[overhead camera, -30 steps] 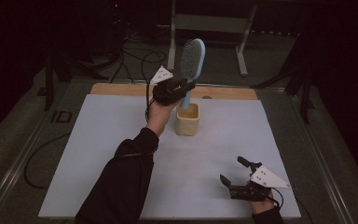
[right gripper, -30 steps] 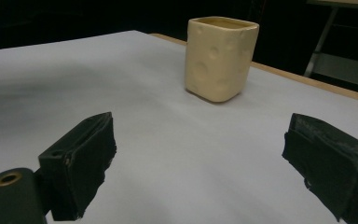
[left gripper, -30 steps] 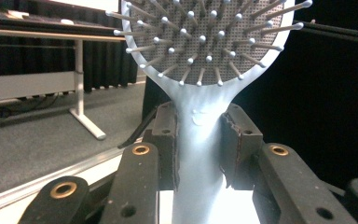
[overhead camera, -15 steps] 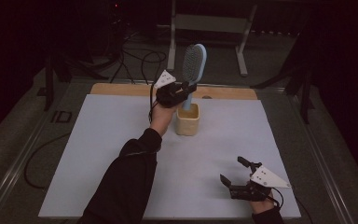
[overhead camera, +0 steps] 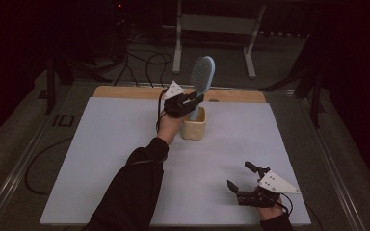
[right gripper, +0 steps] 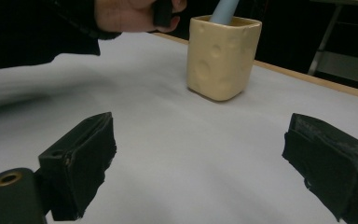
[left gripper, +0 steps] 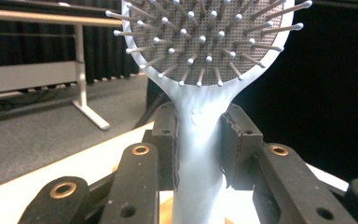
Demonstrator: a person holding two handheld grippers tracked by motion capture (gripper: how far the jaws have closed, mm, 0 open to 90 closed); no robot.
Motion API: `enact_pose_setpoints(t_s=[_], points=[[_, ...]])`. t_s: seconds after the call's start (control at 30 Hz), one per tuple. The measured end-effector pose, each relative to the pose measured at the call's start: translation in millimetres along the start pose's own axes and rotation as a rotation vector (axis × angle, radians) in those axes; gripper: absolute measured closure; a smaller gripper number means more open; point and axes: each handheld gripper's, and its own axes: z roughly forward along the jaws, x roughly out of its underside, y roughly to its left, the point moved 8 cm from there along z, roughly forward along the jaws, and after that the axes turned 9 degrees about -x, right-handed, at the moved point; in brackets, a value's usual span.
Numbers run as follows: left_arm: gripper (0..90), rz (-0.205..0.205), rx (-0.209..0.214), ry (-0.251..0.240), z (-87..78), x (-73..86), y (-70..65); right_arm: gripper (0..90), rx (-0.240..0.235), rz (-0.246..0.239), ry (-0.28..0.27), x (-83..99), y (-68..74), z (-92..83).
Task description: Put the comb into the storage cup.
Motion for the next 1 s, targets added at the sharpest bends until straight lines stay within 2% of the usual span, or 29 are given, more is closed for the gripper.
enact_pose_setpoints(t_s=[0.07,0.23,0.27,0.4,0.43,0.47,0.5,0.57,0.63,0.67,0.7,0.73,0.77,1.0], points=[[69.7,0.011,-0.003,0.006,0.7,2.7,-0.8,8.7,0.000,0.002,0.001,0.2,0.1,-0.1],[69.5,0.054,0.001,0.058,2.8,13.6,-2.3,8.7,-0.005,0.002,0.004,0.6,0.8,0.7],[69.5,0.066,-0.008,0.060,3.0,14.2,-2.4,8.7,-0.006,0.003,0.005,0.7,0.9,0.9],[69.3,0.071,0.003,0.079,3.2,15.8,-3.0,8.7,-0.009,0.004,0.008,1.0,1.4,1.4],[69.0,0.062,0.016,0.082,3.2,16.0,-3.7,8.8,-0.009,0.003,0.008,1.0,1.5,1.4],[68.2,0.064,0.010,0.082,2.9,15.6,-4.0,8.7,-0.011,0.003,0.007,0.9,1.7,1.3],[60.4,0.064,0.005,0.083,2.8,15.4,-3.8,8.7,-0.009,0.001,0.006,0.8,1.4,1.3],[50.4,0.054,0.018,0.093,3.1,16.1,-4.8,8.7,-0.009,0.001,0.005,0.8,1.3,1.1],[35.7,0.059,-0.001,0.091,1.6,14.8,-3.8,8.7,-0.009,0.000,0.005,0.7,1.3,0.9],[31.5,0.059,-0.001,0.091,1.6,14.8,-3.8,8.7,-0.009,0.000,0.005,0.7,1.3,0.9],[31.5,0.028,0.016,0.106,-1.5,11.6,-2.1,8.7,-0.009,-0.001,0.004,0.6,1.2,0.9],[19.7,0.029,0.031,0.098,-3.0,10.0,-2.4,8.7,-0.010,-0.002,0.006,0.6,1.3,1.1],[16.1,0.034,0.022,0.100,-4.0,9.0,-1.3,8.7,-0.009,-0.003,0.007,0.6,1.5,1.1],[2.8,0.054,0.046,0.145,-6.8,10.7,-2.8,8.7,-0.008,-0.002,0.006,0.3,2.0,1.3]])
